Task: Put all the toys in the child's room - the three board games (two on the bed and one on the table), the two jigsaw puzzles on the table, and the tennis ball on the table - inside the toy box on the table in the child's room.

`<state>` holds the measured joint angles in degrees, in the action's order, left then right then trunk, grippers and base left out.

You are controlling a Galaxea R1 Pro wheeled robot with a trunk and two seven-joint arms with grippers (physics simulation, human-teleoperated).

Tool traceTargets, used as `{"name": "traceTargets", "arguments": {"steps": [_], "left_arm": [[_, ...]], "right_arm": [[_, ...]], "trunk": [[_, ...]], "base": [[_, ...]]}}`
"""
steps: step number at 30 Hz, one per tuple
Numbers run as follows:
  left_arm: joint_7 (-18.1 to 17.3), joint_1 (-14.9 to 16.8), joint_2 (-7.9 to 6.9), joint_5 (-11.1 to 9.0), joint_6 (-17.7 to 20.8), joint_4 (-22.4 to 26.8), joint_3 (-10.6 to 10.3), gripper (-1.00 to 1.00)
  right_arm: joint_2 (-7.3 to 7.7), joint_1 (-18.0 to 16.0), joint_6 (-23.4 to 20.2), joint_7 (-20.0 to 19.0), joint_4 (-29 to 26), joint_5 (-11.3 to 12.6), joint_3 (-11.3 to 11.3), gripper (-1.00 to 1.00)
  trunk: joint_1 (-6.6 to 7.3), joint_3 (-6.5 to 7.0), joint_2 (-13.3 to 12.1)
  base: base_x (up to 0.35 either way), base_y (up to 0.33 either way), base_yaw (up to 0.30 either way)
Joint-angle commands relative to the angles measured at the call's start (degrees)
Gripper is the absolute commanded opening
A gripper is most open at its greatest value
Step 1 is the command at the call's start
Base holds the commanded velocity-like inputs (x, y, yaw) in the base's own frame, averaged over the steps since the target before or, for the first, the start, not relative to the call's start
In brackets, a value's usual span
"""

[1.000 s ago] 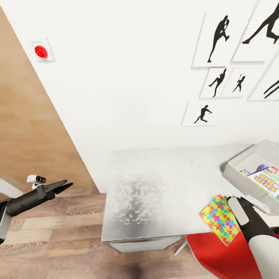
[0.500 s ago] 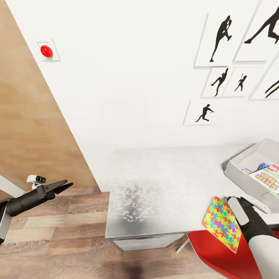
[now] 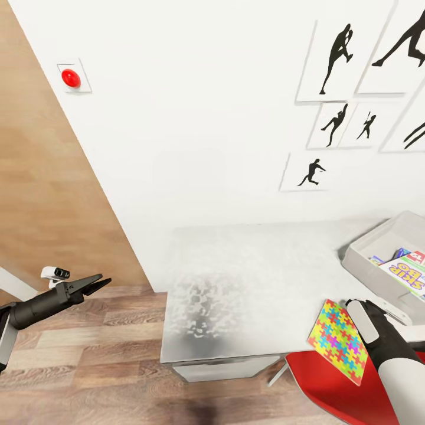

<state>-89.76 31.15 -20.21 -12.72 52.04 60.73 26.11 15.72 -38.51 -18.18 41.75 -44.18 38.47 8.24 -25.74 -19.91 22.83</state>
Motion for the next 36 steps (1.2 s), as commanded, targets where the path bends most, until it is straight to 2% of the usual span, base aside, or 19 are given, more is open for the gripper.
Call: {"name": "traceTargets", "arguments": {"steps": [1,11,31,36], "left_arm": [[-0.2,0.0,0.0,0.1,0.6,0.0,0.0,1.0],[-0.2,0.0,0.0,0.1,0.6,0.0,0.1,1.0],[-0.2,0.0,0.0,0.1,0.6,0.0,0.1,1.0],[-0.2,0.0,0.0,0.1,0.6,0.0,0.1,1.0]], "right_arm": [[-0.03,0.0,-0.2,0.2,2.5,1.5,0.0,1.0],[-0.59,0.0,-0.2,0.2,1.8,1.5,0.0,1.0],[-0.71,0.0,-0.1,0.2,1.7,1.5,0.0,1.0],[-0.77,0.0,1.6,0.2,1.7,1.6,0.0,1.0]], "trunk": [[-0.04,-0.08,0.1],[-0.04,0.69,0.1],[-0.04,2.47,0.1],[-0.04,2.92,0.1]], "base": [[0.0,0.0,-0.005],[0.0,0.0,-0.058],[0.0,0.0,-0.068],[0.0,0.0,-0.016]]}}
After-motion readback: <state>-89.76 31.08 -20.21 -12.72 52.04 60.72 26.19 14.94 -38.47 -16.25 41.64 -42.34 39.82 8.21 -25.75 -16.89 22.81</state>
